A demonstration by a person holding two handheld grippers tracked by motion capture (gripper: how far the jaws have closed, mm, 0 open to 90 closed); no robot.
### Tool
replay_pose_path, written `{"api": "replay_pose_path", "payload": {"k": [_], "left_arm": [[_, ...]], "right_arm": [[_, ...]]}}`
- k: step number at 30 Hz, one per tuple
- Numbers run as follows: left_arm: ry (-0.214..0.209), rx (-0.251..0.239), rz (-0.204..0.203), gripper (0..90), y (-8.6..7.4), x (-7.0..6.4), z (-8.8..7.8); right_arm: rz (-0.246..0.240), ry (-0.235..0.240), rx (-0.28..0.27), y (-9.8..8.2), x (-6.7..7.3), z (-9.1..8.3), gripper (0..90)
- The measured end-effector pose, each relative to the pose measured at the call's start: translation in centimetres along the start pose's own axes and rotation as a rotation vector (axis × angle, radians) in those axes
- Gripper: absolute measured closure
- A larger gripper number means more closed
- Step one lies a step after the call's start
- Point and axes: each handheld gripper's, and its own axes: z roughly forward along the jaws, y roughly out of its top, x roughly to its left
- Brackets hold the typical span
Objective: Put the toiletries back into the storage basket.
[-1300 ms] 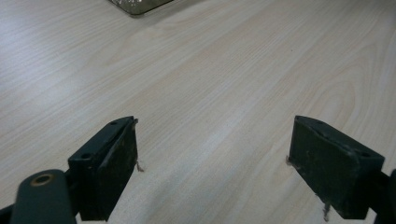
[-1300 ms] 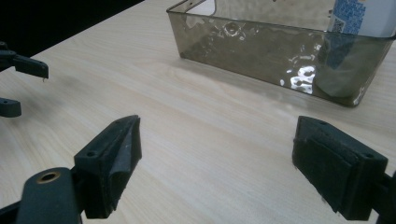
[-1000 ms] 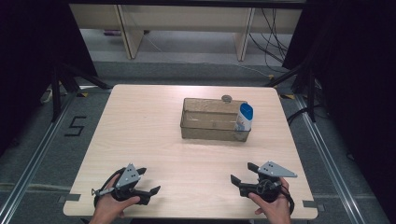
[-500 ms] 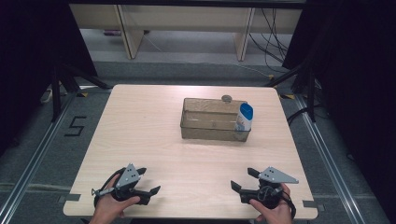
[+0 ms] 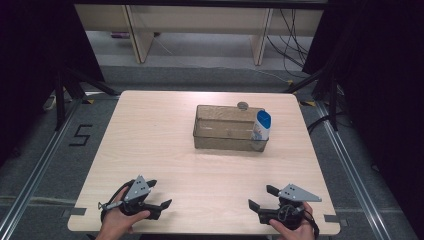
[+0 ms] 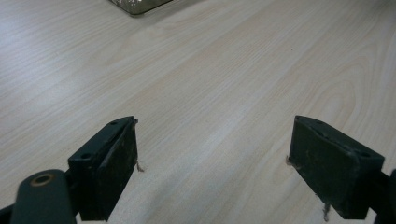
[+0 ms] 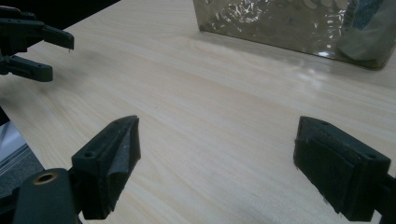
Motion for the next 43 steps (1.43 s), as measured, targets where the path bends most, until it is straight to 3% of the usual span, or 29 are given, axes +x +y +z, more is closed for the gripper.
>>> {"api": "replay_pose_path", "payload": {"k": [1, 4, 5, 6, 7, 9, 10, 11, 12, 13, 14, 16, 17, 18, 20, 21, 24, 38, 41, 43], "left_arm": [[0.007, 0.012, 0.013, 15.2, 0.0, 0.1, -0.1], [0.002, 0.004, 0.003, 15.2, 0.0, 0.0, 0.0], [0.007, 0.022, 0.024, 15.2, 0.0, 0.2, -0.1], [0.012, 0.023, 0.025, 15.2, 0.0, 0.2, -0.1], [0.014, 0.028, 0.025, 15.2, 0.0, 0.2, -0.1], [0.008, 0.015, 0.011, 15.2, 0.0, 0.1, -0.1], [0.009, 0.016, 0.011, 15.2, 0.0, 0.1, -0.1], [0.007, 0.022, 0.017, 15.1, 0.0, 0.1, -0.1], [0.008, 0.01, 0.003, 15.1, 0.0, 0.1, 0.0], [0.008, 0.007, -0.002, 15.2, 0.0, 0.0, 0.0], [0.008, 0.006, -0.004, 15.1, 0.0, 0.0, 0.0], [0.009, 0.004, -0.007, 15.1, 0.0, 0.0, 0.0], [0.008, 0.005, -0.007, 15.1, 0.0, 0.1, 0.0], [0.007, 0.004, -0.005, 15.1, 0.0, 0.1, 0.0], [0.006, 0.001, -0.004, 15.1, 0.0, 0.1, 0.0], [0.006, 0.001, -0.004, 15.1, 0.0, 0.1, 0.0], [0.008, 0.006, -0.003, 15.1, 0.0, 0.0, 0.0], [0.006, 0.007, 0.007, 15.1, 0.0, 0.1, 0.0], [0.001, 0.001, 0.006, 15.1, 0.0, 0.1, 0.0], [0.002, 0.0, 0.005, 15.1, 0.0, 0.1, 0.0]], "right_arm": [[0.026, 0.012, -0.007, -0.1, 0.2, 0.0, 15.9], [-0.007, -0.007, -0.003, -0.3, 0.0, -0.3, 15.8], [0.038, 0.001, 0.011, -0.4, 0.4, -0.4, 15.8], [0.001, -0.001, -0.005, -0.5, 0.1, -0.3, 15.8], [0.022, -0.003, -0.007, -0.6, 0.3, -0.4, 15.8], [0.003, 0.004, 0.001, -0.6, 0.2, -0.5, 15.8], [0.03, 0.0, -0.006, -0.7, 0.5, -0.6, 15.8], [-0.007, -0.011, -0.012, -0.7, 0.2, -0.6, 15.8], [-0.001, -0.002, 0.005, -0.8, 0.3, -0.8, 15.8], [0.05, 0.011, 0.009, -0.9, 0.6, -0.8, 15.7], [-0.005, -0.012, 0.011, -0.9, 0.3, -0.9, 15.8], [0.046, -0.006, 0.031, -1.1, 0.6, -0.9, 15.8], [0.046, -0.006, 0.031, -1.1, 0.6, -0.9, 15.8], [0.009, -0.016, 0.031, -1.1, 0.3, -1.0, 15.8], [0.033, -0.022, 0.039, -1.2, 0.5, -1.0, 15.8], [0.031, -0.021, 0.013, -1.3, 0.5, -0.9, 15.8], [-0.002, -0.025, 0.036, -1.3, 0.2, -1.1, 15.8], [0.005, -0.012, 0.04, -1.4, 0.3, -0.9, 15.8], [0.04, -0.004, 0.043, -1.4, 0.5, -0.9, 15.8], [0.023, -0.014, 0.051, -1.3, 0.4, -1.0, 15.8]]}}
